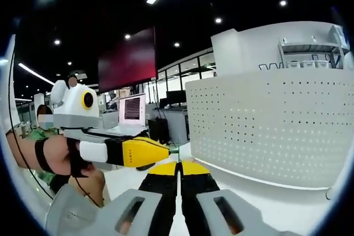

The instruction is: Insert the hook assembly into the mounting plate slot until the hook locks in place.

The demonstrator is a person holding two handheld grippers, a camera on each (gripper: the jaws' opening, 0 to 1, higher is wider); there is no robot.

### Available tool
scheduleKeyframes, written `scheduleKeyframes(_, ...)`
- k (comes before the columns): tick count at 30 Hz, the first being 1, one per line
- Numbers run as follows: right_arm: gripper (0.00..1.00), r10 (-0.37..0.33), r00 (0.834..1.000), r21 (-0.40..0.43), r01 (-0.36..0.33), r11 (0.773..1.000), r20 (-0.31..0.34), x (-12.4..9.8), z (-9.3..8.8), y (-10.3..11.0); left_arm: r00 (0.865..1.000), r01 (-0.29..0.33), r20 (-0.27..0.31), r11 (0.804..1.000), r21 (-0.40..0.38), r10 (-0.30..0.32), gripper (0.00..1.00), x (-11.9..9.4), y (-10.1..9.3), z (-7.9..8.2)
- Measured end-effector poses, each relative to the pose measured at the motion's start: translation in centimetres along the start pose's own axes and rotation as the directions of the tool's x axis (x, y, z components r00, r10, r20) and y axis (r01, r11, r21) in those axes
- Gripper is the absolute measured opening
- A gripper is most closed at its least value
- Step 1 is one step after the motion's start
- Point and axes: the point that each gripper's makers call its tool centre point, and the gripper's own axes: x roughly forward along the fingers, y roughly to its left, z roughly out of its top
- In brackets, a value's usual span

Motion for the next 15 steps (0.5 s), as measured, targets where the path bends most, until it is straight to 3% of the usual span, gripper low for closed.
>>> scheduleKeyframes(7,0.00,0.007,1.000,0.000,-0.007,1.000,0.000,-0.01,0.02,0.06,1.000,-0.006,0.002,1.000,0.023,0.006,0.03,0.00,-0.08,0.07)
scheduleKeyframes(11,0.09,0.003,1.000,-0.018,-0.003,1.000,-0.016,0.01,-0.38,-0.07,1.000,-0.007,0.009,1.000,0.026,0.006,0.03,0.08,0.01,0.31)
scheduleKeyframes(15,0.10,0.000,1.000,-0.019,0.000,1.000,-0.009,-0.42,-0.36,-0.21,1.000,-0.015,0.007,0.999,0.046,0.014,0.03,0.11,0.43,0.48)
